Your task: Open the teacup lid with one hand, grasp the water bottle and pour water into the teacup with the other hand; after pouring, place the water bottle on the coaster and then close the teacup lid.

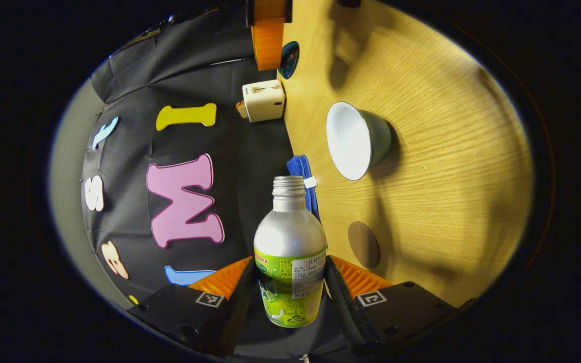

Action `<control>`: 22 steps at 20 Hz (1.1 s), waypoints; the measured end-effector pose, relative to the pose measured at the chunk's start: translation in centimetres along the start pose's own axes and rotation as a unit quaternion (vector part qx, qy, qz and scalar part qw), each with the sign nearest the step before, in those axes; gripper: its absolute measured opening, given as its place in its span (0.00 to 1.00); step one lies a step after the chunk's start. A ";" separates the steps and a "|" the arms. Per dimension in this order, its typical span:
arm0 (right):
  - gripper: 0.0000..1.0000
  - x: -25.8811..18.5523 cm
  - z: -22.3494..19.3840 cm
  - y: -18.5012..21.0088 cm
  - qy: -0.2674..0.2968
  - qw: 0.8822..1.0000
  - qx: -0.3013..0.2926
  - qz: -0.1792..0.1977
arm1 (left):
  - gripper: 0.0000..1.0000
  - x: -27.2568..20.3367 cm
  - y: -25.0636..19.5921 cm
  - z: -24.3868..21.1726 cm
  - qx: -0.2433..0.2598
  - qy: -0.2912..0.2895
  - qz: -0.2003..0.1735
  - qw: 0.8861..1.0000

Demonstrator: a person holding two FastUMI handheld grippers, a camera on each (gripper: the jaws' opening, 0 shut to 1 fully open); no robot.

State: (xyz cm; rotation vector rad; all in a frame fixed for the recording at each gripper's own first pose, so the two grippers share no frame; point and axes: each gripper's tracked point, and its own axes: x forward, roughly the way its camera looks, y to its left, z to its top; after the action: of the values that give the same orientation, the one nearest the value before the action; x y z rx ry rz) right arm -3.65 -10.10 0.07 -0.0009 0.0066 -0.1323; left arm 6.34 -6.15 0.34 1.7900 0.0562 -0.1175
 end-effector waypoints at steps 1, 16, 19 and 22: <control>0.32 0.0 0.0 0.1 -0.001 1.000 -0.001 0.000 | 0.80 0.1 -0.1 0.0 0.005 0.000 -0.003 1.000; 0.32 0.0 0.0 0.2 0.000 1.000 0.000 0.004 | 0.81 0.0 1.0 0.3 0.113 0.001 0.033 0.993; 0.32 0.0 0.0 0.1 0.000 1.000 0.000 0.004 | 0.81 -0.1 1.4 0.5 0.140 -0.003 0.041 0.989; 0.32 0.0 0.1 0.1 0.000 1.000 0.000 0.004 | 0.81 -0.1 1.6 0.5 0.166 -0.006 0.050 0.985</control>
State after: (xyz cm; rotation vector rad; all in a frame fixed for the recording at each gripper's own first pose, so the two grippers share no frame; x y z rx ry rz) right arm -3.68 -9.98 0.13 -0.0014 0.0073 -0.1234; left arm 6.39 -6.98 1.82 2.1206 -0.0675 -0.0683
